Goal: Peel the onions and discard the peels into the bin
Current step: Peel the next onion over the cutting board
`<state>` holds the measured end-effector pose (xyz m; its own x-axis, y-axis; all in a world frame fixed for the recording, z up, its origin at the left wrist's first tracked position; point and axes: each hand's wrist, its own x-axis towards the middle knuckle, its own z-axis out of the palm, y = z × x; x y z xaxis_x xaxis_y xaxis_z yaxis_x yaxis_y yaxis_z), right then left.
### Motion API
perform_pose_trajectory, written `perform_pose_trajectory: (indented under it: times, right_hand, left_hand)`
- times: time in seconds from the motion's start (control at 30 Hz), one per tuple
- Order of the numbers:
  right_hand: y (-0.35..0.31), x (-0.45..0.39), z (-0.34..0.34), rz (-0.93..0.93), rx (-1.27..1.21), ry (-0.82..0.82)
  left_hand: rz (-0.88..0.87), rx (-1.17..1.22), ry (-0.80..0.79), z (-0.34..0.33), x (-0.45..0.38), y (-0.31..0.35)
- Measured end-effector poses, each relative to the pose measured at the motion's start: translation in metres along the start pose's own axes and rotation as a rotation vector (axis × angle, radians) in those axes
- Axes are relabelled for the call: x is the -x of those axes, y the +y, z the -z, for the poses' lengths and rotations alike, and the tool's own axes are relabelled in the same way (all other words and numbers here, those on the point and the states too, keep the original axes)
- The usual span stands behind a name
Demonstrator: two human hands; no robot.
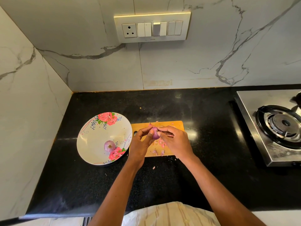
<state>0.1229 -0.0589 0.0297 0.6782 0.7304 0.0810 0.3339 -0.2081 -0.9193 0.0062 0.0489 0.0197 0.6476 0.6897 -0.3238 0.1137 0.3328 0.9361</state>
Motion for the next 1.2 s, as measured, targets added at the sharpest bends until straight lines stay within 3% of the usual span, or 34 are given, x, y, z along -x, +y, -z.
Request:
perform_pose_trajectory:
  times: [0.3,0.63,0.83,1.0,1.2]
  right_hand:
    - [-0.0043,0.0033,0.0001,0.141,0.154,0.067]
    - [-0.0051,0.0016,0.0016,-0.006,0.044,0.051]
    - [-0.0061,0.0023,0.0019,0.055,0.114,0.036]
    - [-0.0052,0.0016,0.0048,0.045,0.106,0.077]
    - [-0.0074,0.0019,0.0035,0.022,0.044,0.011]
  left_hand:
    - [-0.047,-0.066,0.029,0.0027,-0.0016,-0.0010]
    - [-0.014,0.002,0.018,0.0032,-0.0018,-0.0032]
    - [-0.083,-0.146,0.048,0.0039,-0.0040,-0.0047]
    - [-0.076,-0.141,0.021,0.0042,-0.0038,-0.0055]
    - [-0.082,-0.121,0.049,0.0047,-0.0050,-0.0058]
